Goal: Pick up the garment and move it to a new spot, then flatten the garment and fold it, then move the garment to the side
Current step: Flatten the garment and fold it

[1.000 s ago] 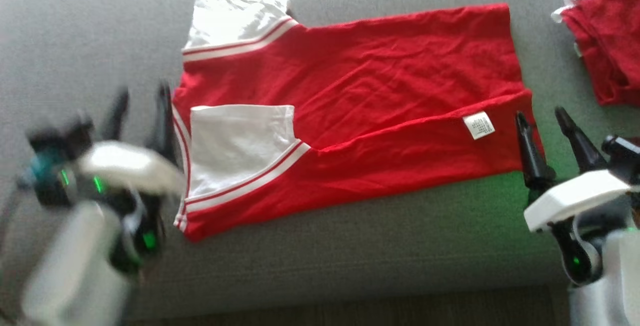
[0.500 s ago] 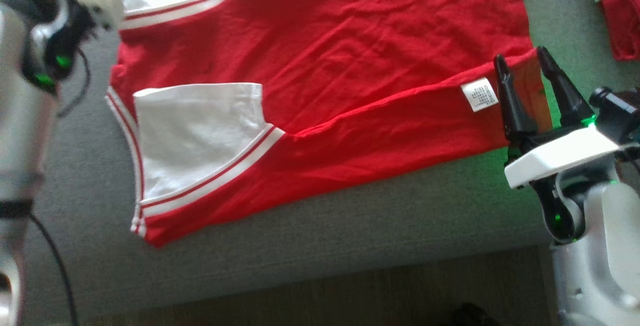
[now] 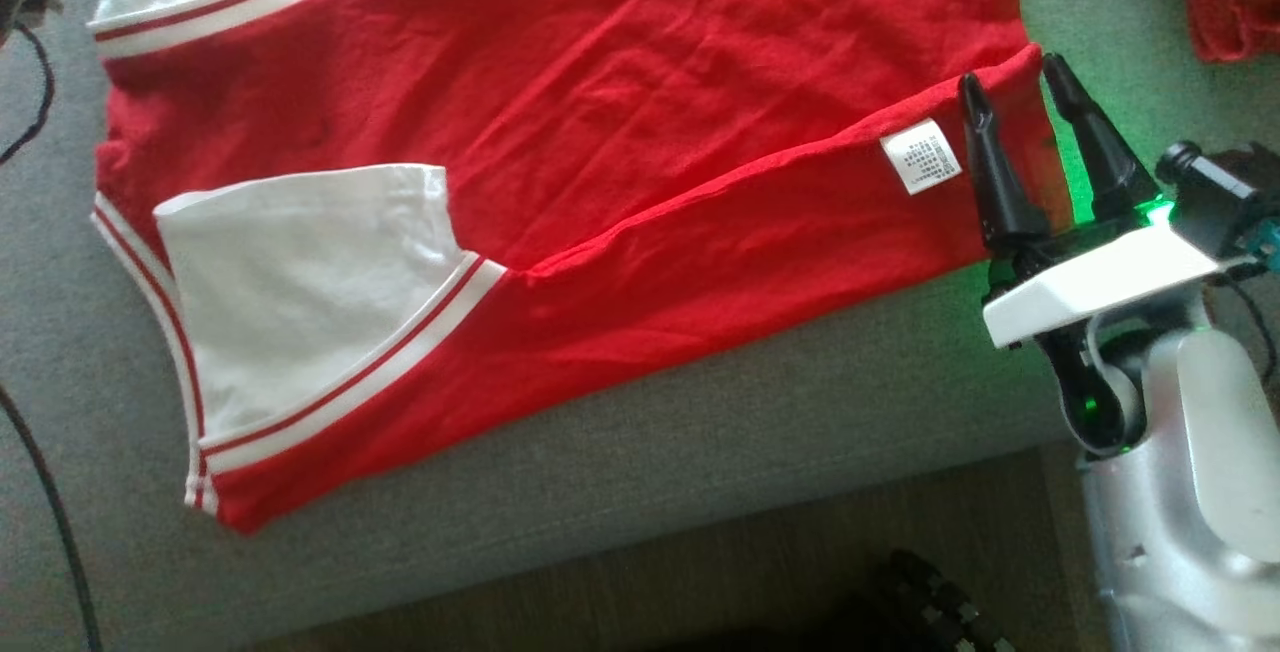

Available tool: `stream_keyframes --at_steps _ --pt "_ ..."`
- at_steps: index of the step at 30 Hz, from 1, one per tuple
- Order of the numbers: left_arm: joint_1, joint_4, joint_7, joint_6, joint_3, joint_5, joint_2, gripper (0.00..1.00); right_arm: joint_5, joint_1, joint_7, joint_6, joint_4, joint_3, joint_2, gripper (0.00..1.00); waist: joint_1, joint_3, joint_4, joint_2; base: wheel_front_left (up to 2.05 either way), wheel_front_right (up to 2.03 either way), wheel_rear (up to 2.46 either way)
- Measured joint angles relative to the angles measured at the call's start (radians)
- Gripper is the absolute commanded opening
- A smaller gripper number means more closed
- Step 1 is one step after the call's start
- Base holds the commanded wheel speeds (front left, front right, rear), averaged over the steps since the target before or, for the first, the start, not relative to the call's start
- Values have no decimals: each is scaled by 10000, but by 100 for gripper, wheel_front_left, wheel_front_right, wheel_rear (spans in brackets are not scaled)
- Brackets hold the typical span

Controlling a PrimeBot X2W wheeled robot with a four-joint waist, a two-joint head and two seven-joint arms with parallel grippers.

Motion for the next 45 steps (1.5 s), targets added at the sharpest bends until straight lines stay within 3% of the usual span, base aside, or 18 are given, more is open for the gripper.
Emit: stream_keyframes --at_steps 21,22,24,25,31,37,45 --pt "-742 1174 -15 -77 -140 -38 176 100 75 -187 -165 0 113 104 -29 100 -1 374 -315 0 0 0 0" --pt "-784 1198 13 -134 -140 -40 174 84 75 -216 -165 0 113 102 -29 100 0 379 -322 0 0 0 0" --pt "-796 1206 104 -270 -161 -134 151 5 75 -331 -161 0 107 86 -38 100 -1 379 -331 0 0 0 0" --pt "-796 1204 140 -311 -169 -178 136 0 75 -373 -161 0 88 71 -46 100 -1 376 -332 0 0 0 0" --pt "-776 1206 153 -523 -288 -437 113 0 56 -736 157 0 -25 -54 -58 100 0 264 -277 0 0 0 0" --pt "-759 986 -35 -650 -525 -606 105 0 -500 -2220 1682 0 236 -408 -42 100 -1 35 -186 0 0 0 0" --pt "-768 489 -157 -660 -886 -765 123 0 -1338 -5058 3505 0 2301 -418 -23 100 -1 -42 28 0 0 0 0"
